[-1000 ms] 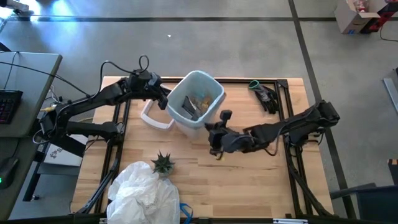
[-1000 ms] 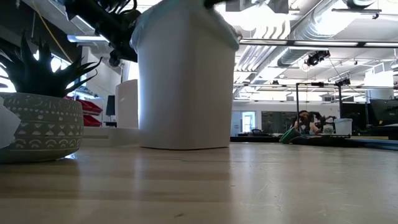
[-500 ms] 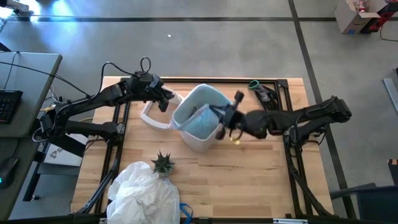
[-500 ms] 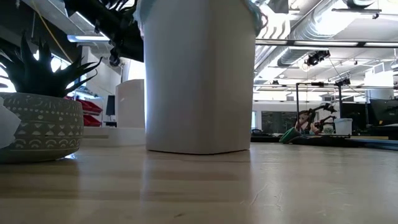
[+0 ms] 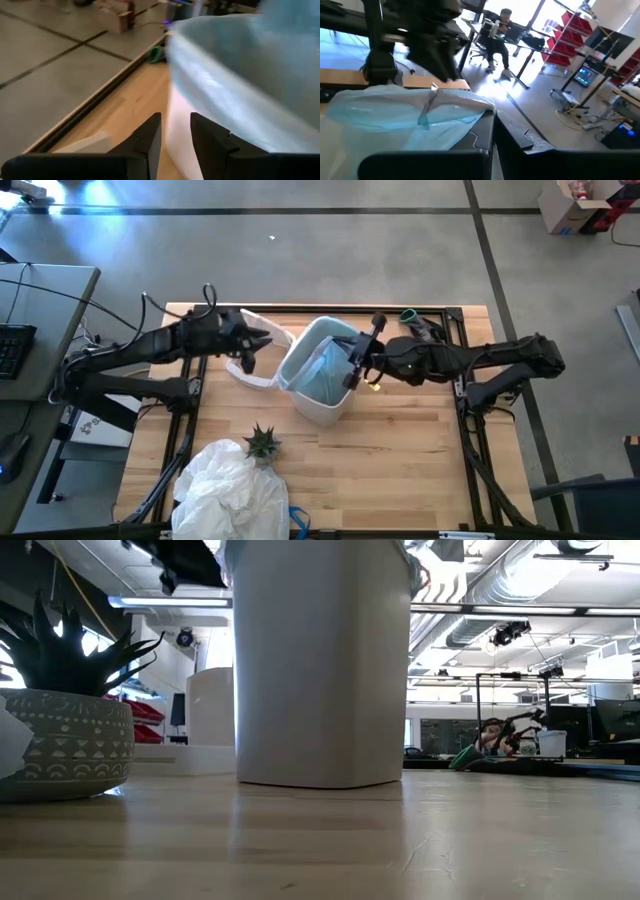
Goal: Place trash/remove bag and relplace
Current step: Remove the trash bag from the trash bin
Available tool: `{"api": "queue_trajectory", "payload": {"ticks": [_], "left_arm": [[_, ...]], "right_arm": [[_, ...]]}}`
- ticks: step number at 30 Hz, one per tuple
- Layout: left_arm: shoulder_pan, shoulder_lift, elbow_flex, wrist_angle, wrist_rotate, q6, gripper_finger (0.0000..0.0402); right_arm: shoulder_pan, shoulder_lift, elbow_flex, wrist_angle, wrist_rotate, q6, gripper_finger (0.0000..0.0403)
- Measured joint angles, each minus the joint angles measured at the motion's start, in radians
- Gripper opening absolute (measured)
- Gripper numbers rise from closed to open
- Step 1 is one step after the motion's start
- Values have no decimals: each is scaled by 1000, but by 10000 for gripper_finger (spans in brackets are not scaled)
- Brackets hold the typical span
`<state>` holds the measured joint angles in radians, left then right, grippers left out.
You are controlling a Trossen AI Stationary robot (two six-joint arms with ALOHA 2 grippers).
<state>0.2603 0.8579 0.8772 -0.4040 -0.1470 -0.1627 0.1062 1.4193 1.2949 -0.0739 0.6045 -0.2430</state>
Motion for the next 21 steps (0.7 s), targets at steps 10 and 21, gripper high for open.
{"api": "queue_trajectory", "payload": {"ticks": [10,21], "left_arm": [[-333,0,0,127,-223,105,88],[-421,129,0,340,-273,44,102]], "right_arm": [[-30,0,0,-25,-72,33,0],[-47,0,0,51,-59,-7,0]]}}
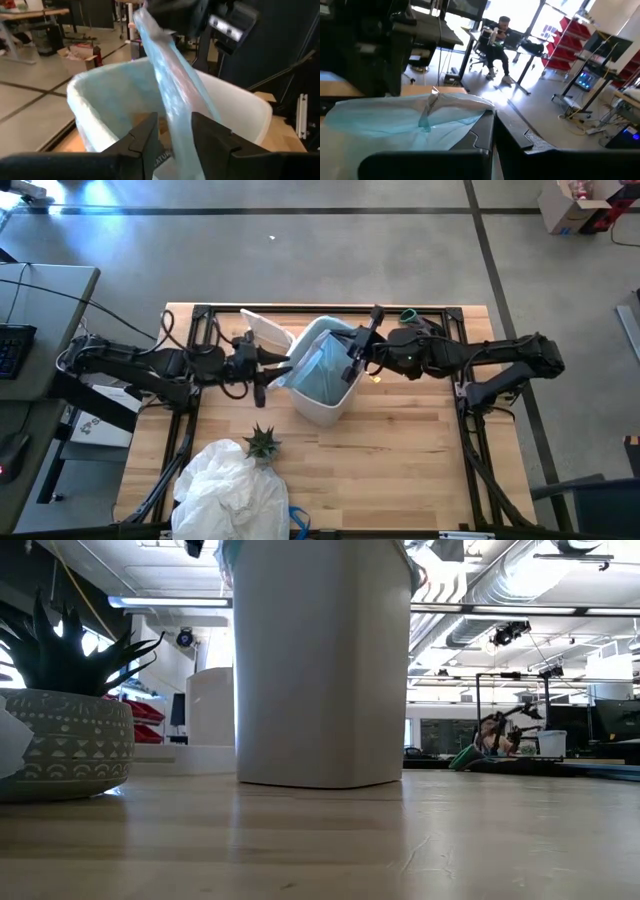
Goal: Place trash/remove bag and relplace
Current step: Remove the trash bag from the trash bin
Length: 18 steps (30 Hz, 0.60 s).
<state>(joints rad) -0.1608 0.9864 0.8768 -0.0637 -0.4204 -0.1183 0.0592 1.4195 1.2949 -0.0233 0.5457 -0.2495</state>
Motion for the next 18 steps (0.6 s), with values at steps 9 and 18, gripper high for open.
{"api": "queue_trajectory", "payload": {"ticks": [9,18], "left_arm": [[1,59,0,68,56,-73,148],[1,105,48,53,103,-90,180]], "right_arm": [[-24,0,0,43,-1,-47,0],[-27,0,0,78,-9,-74,0]]}}
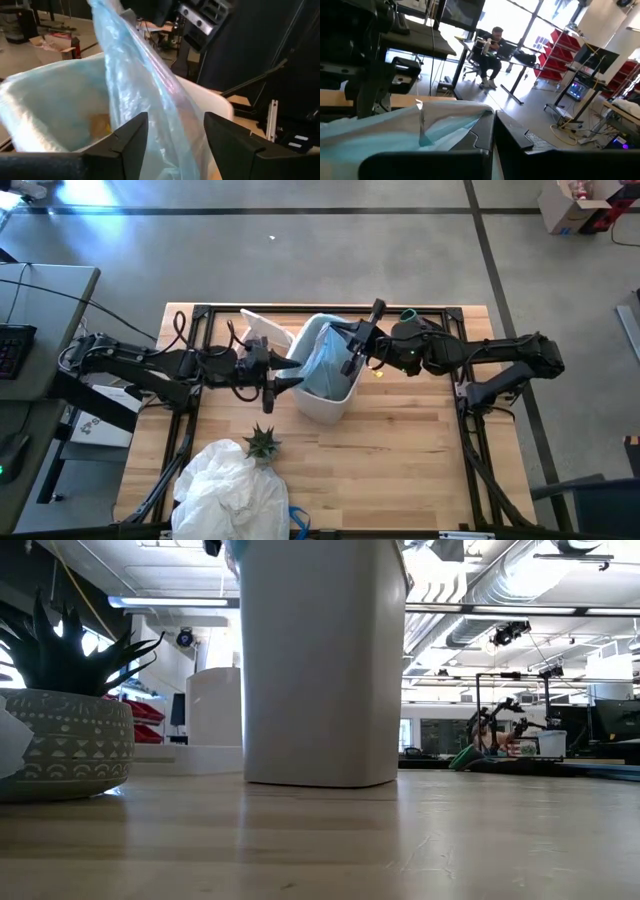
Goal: Place trash/remove bag and relplace
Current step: Remove the trash bag from the trash bin
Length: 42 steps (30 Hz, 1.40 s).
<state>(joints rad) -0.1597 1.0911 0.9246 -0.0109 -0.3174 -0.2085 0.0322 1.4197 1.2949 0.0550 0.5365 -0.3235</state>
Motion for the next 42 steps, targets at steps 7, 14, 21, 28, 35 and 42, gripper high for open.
{"api": "queue_trajectory", "payload": {"ticks": [7,14,21,28,35,42], "left_arm": [[0,55,55,-34,36,-15,182],[3,127,151,-249,-80,-26,181],[-28,153,252,-435,-156,13,116],[-66,152,418,-696,-253,100,9],[-47,155,562,-729,-269,392,2],[85,194,653,-680,-196,656,0]], "right_arm": [[0,0,0,13,4,-18,0],[0,0,0,10,8,-18,0],[1,0,0,-9,10,-26,0],[3,0,0,-41,16,-26,0],[14,0,0,-127,-45,40,0],[78,0,0,-144,86,25,0]]}}
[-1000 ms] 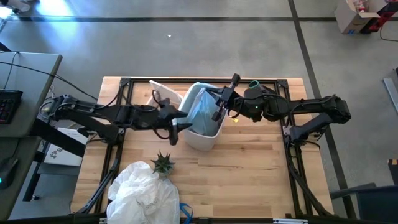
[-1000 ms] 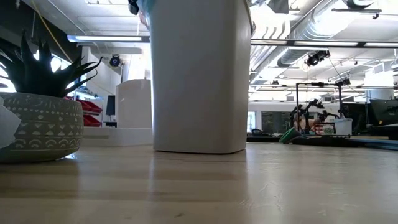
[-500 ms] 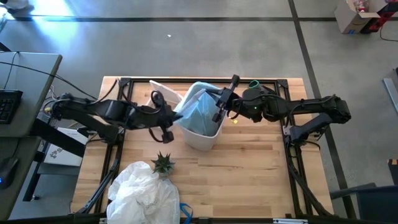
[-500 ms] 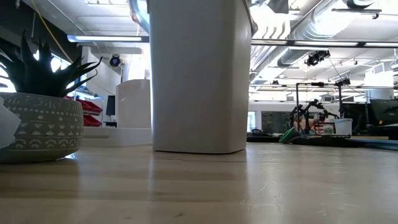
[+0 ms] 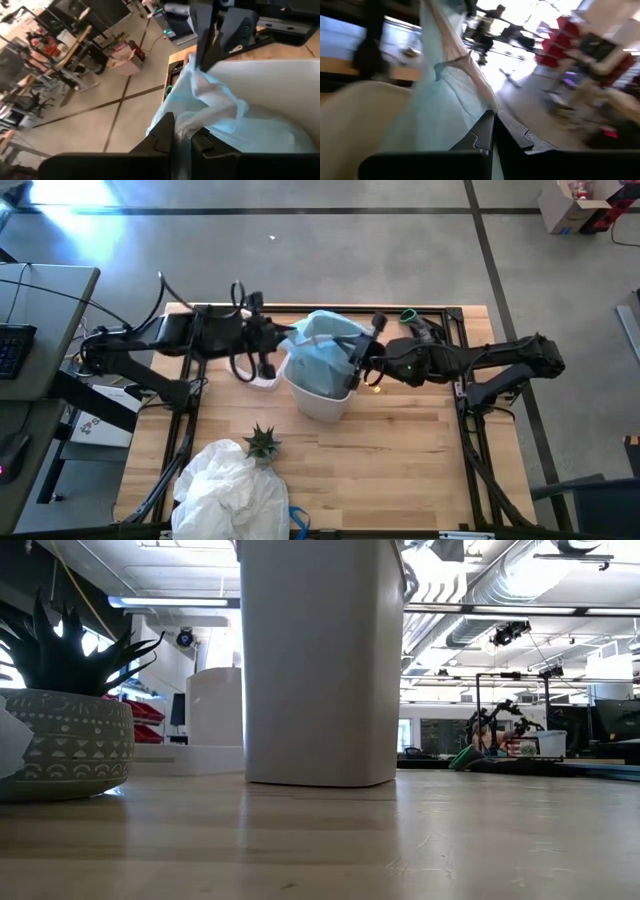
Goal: Place trash/remove bag and relplace
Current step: Remove the trash bag from the trash bin
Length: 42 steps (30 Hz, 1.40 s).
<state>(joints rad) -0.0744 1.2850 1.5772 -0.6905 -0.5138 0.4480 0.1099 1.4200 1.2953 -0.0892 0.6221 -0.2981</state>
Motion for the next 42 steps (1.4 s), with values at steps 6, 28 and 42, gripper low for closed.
{"api": "queue_trajectory", "payload": {"ticks": [6,28,42], "left_arm": [[62,17,15,-17,88,-8,0],[4,7,68,59,83,37,0],[-114,6,169,34,83,41,0]], "right_arm": [[43,-37,0,-122,172,5,22],[9,-72,0,-482,200,291,169],[-51,-72,0,-156,324,-53,4]]}}
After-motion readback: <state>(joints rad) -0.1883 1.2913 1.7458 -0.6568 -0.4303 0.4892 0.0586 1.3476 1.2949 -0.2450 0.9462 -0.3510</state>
